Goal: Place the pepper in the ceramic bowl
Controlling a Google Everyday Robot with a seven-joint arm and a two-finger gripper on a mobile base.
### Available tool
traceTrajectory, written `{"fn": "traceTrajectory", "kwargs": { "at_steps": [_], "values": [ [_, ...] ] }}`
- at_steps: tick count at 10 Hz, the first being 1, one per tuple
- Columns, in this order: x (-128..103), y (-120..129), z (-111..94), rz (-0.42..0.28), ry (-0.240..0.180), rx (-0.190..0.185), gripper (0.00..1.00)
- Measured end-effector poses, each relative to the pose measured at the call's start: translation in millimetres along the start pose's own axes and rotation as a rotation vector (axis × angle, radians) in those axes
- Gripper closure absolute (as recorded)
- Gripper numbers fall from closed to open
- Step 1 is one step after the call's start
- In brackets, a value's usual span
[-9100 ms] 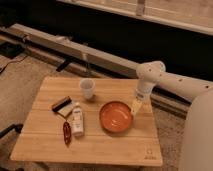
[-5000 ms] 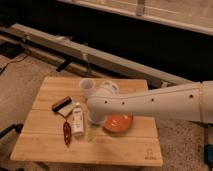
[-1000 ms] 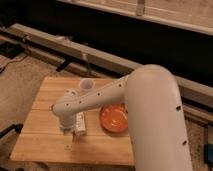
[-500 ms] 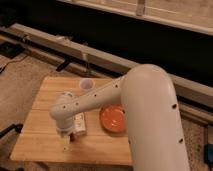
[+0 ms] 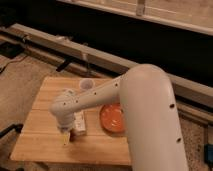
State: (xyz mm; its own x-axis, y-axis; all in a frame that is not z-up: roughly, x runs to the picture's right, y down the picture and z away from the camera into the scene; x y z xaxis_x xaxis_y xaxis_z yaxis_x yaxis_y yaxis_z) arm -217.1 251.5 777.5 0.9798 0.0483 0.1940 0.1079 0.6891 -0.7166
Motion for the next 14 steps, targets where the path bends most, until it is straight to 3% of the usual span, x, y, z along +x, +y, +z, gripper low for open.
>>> {"fn": "traceTrajectory", "kwargs": {
  "at_steps": [8,10,14],
  "values": [
    [4,-3,30,0.004,0.008,0.023,0.23],
    [6,-5,38,0.008,-0.005,0.021,0.42],
    [7,-6,32,0.013,-0.011,0.025,0.82]
  ]
}}
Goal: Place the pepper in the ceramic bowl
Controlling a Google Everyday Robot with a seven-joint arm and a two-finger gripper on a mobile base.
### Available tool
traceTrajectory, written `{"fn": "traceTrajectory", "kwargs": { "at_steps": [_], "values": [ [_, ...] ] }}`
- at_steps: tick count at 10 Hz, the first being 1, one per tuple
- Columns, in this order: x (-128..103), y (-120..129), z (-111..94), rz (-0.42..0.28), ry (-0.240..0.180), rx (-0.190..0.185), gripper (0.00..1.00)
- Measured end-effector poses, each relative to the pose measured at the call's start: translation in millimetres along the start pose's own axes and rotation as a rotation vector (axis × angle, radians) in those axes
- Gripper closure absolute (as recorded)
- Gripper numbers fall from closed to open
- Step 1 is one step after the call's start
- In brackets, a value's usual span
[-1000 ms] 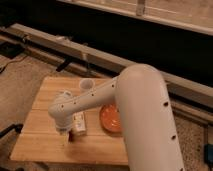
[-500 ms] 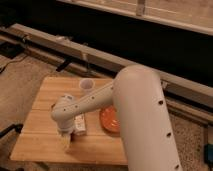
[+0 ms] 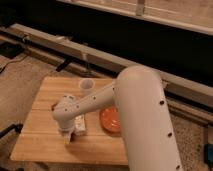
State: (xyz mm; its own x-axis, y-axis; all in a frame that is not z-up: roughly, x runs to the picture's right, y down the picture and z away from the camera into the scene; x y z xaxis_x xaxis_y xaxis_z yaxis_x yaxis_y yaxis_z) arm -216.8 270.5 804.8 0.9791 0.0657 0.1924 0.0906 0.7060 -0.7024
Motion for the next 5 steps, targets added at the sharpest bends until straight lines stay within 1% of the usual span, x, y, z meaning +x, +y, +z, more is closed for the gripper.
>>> {"fn": "traceTrajectory", "kwargs": {
  "at_steps": [1,2,4,5],
  "values": [
    [2.7,1.9,-0.9,0.001,0.005,-0.004,0.92],
    [2.5,3.1,-1.7,-0.003,0.008,-0.006,0.98],
    [3.4,3.2,-2.3,-0.002,0.007,-0.005,1.0],
    [3.3,4.4,-5.7,-0.01,0.0,0.003,1.0]
  ]
}}
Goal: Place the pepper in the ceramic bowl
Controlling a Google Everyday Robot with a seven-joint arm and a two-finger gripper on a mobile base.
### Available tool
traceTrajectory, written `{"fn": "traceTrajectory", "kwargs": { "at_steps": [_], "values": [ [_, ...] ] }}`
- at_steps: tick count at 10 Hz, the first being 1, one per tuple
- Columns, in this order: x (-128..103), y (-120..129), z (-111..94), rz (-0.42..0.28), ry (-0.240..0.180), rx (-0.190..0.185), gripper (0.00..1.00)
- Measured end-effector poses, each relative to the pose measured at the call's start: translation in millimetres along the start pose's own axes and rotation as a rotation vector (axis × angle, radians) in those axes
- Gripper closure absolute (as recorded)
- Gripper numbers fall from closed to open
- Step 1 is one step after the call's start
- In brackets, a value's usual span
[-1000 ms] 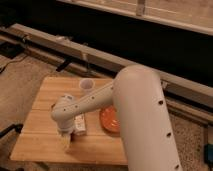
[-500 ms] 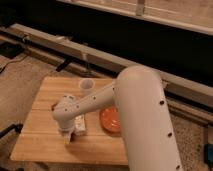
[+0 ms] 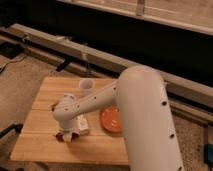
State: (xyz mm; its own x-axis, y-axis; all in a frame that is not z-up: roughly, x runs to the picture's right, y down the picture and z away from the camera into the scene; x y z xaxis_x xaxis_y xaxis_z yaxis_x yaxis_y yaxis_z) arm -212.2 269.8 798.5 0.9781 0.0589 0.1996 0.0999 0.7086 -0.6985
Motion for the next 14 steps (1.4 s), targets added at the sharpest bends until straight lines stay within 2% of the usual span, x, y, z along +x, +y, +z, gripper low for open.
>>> {"fn": "traceTrajectory", "kwargs": {
  "at_steps": [1,2,3,5,6,8,9,11,12,14],
  "values": [
    [-2,0,-11,-0.013,-0.035,0.029,1.0],
    [-4,-2,-30,-0.025,-0.073,0.062,1.0],
    [-5,-2,-45,-0.03,-0.096,0.08,1.0],
    [-4,-7,-99,-0.035,-0.16,0.132,1.0],
    [0,-12,-131,-0.026,-0.194,0.161,1.0],
    [21,-30,-173,0.007,-0.222,0.194,1.0],
    [39,-46,-193,0.038,-0.226,0.206,1.0],
    [65,-62,-207,0.091,-0.214,0.206,1.0],
    [82,-68,-208,0.126,-0.203,0.2,1.0],
    [106,-74,-195,0.175,-0.181,0.183,1.0]
  ]
}}
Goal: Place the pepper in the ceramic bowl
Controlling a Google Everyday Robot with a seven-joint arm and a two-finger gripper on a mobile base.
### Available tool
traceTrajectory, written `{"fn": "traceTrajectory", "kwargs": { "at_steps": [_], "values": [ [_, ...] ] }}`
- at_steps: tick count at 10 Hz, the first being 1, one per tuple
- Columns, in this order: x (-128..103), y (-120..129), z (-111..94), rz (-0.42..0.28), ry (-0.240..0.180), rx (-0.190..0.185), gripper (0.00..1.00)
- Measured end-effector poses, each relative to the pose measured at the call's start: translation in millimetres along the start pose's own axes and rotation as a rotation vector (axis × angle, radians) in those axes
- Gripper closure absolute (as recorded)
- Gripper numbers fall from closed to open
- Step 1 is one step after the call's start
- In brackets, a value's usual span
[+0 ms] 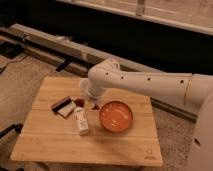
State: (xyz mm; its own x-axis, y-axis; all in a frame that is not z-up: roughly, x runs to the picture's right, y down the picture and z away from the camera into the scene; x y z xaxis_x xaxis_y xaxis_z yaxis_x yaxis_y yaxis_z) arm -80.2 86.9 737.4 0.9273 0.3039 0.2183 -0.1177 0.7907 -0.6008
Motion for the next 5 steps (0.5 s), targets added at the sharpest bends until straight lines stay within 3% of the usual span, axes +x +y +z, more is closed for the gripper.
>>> {"fn": "traceTrajectory", "kwargs": {
  "at_steps": [3,4,5],
  "values": [
    [70,0,45,0.113,0.073,-0.029,0.97],
    [89,2,53,0.147,0.091,-0.036,0.91],
    [116,3,61,0.2,0.114,-0.043,0.79]
  ]
}}
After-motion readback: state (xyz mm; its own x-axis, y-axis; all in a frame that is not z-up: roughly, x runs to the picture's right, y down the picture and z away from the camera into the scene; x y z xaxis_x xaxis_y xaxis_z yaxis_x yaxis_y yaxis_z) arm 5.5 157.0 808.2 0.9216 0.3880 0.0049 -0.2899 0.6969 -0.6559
